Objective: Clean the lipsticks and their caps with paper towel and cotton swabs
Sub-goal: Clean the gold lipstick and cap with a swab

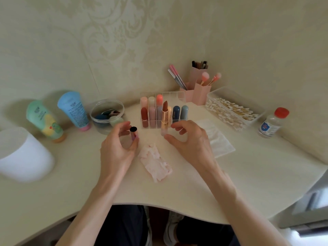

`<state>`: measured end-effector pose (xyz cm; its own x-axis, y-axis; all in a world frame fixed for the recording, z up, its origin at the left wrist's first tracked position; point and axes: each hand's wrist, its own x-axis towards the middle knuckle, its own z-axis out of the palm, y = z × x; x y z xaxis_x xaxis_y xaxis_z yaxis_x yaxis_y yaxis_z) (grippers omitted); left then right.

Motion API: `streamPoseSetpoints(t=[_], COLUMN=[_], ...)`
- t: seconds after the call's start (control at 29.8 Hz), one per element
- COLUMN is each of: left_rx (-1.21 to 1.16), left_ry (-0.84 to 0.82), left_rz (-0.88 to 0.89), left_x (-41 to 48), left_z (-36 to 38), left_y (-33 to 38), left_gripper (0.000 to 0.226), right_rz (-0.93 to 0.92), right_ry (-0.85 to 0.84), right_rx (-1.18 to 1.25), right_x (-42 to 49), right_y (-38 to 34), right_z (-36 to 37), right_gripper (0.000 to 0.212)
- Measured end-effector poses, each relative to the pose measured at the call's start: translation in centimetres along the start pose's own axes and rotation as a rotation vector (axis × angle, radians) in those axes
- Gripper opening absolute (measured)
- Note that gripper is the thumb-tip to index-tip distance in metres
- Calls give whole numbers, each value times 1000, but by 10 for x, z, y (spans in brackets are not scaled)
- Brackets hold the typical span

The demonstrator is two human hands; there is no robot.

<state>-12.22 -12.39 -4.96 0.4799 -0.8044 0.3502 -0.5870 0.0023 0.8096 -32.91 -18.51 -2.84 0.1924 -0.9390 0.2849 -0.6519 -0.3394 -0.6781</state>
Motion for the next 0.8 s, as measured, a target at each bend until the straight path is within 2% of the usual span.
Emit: streamPoseSetpoints(t=[0.13,0.27,0.4,0.57,0.67,0.8], left_rx=[-54,-152,-213,-300,-283,-331], left_ry=[70,101,38,-62,-103,-115], left_rz=[72,201,307,273,289,273], left_x=[-4,-8,-10,-14,-12,-10], left_z=[-4,-6,-6,-5,-5,-6], left_y=[9,16,20,23,24,23], left_gripper=[36,32,27,30,29,15], right_rz=[140,119,81,-115,-241,-318], right_ry=[-96,-69,-40,-82,-97,-90], right_rx=[88,53,93,311,335,320], right_x=[7,10,9,0,-8,-10], right_y=[-10,-14,-15,-21,-21,-19], right_z=[5,16,22,16,16,17], right_gripper=[37,28,14,4,12,22])
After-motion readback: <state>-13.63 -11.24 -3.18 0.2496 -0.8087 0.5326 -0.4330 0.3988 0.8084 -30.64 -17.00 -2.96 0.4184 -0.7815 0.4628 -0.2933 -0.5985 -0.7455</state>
